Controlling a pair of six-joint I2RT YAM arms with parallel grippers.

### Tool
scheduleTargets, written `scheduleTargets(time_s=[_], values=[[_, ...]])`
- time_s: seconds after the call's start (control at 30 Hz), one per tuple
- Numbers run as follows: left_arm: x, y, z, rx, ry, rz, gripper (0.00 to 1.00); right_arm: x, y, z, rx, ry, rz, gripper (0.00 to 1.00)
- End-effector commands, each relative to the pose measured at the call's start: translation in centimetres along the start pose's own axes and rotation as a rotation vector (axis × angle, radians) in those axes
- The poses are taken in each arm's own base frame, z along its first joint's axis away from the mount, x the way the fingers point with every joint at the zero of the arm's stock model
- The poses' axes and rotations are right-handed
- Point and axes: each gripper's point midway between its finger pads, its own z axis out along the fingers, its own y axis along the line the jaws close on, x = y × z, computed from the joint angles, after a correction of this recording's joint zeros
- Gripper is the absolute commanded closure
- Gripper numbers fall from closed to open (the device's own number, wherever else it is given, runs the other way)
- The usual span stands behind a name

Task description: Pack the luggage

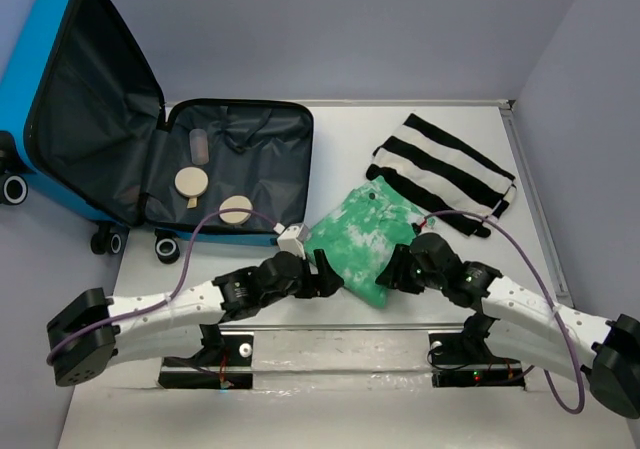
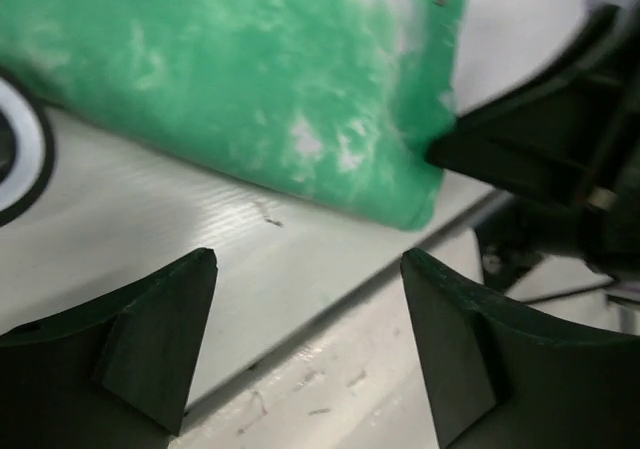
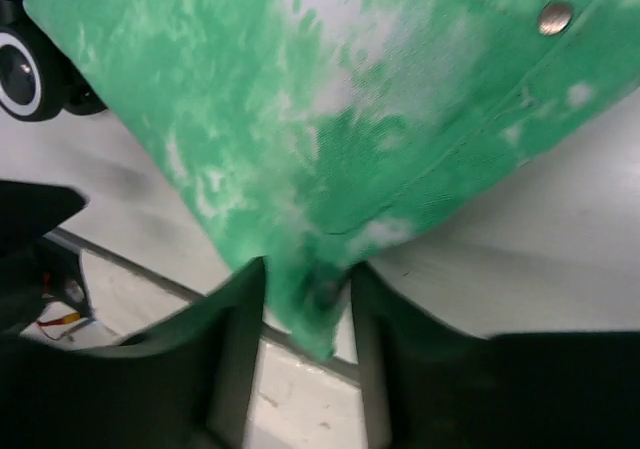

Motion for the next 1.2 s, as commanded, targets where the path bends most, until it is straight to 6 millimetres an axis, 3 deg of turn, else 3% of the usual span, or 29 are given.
scheduleTargets(time_s=[0.0,0.03,0.07,0.27,0.37,0.53,0.63,0.67,0.7,0.73,0.77,0.8,0.83,0.87,1.03,1.17], values=[[-2.7,2.3,2.0,-0.171,-0.211,-0.151,0.07,0.9,0.3,-0.6,-0.001,0.026,0.009,0.41],[-3.0,2.1,2.3,-0.175,-0.226,-0.175,0.06,0.2,0.8,-0.9,-0.006,0.005,-0.005,0.30],[-3.1,2.6,2.8,-0.203,-0.242,-0.179,0.06,-0.3,0.7,-1.1,0.009,-0.016,-0.014,0.25],[-4.4,4.0,4.0,-0.297,-0.332,-0.199,0.06,-4.4,1.3,-3.3,0.070,-0.167,-0.104,0.21],[-4.0,5.3,5.1,-0.362,-0.341,-0.187,0.05,-5.9,2.1,-3.8,0.075,-0.209,-0.137,0.20],[-3.7,5.8,6.9,-0.422,-0.337,-0.165,0.09,-9.4,2.6,-4.4,0.155,-0.325,-0.185,0.12],[-3.7,6.0,7.9,-0.445,-0.344,-0.167,0.18,-13.6,3.0,-5.5,0.200,-0.404,-0.202,0.10],[-3.6,6.2,8.0,-0.453,-0.348,-0.171,0.23,-13.8,3.4,-5.4,0.192,-0.402,-0.224,0.10],[-3.7,6.6,8.1,-0.467,-0.363,-0.174,0.31,-15.6,2.3,-5.6,0.221,-0.433,-0.200,0.10],[-3.7,6.7,8.2,-0.465,-0.371,-0.178,0.52,-16.2,1.6,-5.2,0.233,-0.408,-0.217,0.09],[-3.9,6.6,8.2,-0.461,-0.378,-0.181,0.53,-17.1,0.5,-4.9,0.252,-0.405,-0.204,0.08],[-3.9,6.6,8.1,-0.459,-0.383,-0.171,0.73,-19.2,-1.8,-5.2,0.294,-0.428,-0.161,0.07],[-4.1,6.5,8.1,-0.454,-0.388,-0.172,0.81,-18.8,-2.6,-3.6,0.273,-0.341,-0.162,0.07],[-4.3,6.3,8.0,-0.446,-0.393,-0.171,0.92,-20.0,-3.8,-3.5,0.291,-0.331,-0.154,0.07],[-5.5,4.0,7.8,-0.396,-0.366,-0.075,0.94,-19.2,-5.4,1.1,0.313,-0.179,-0.147,0.01],[-6.0,2.8,8.0,-0.346,-0.312,-0.018,0.94,-18.1,-6.6,3.5,0.299,-0.120,-0.109,0.00]])
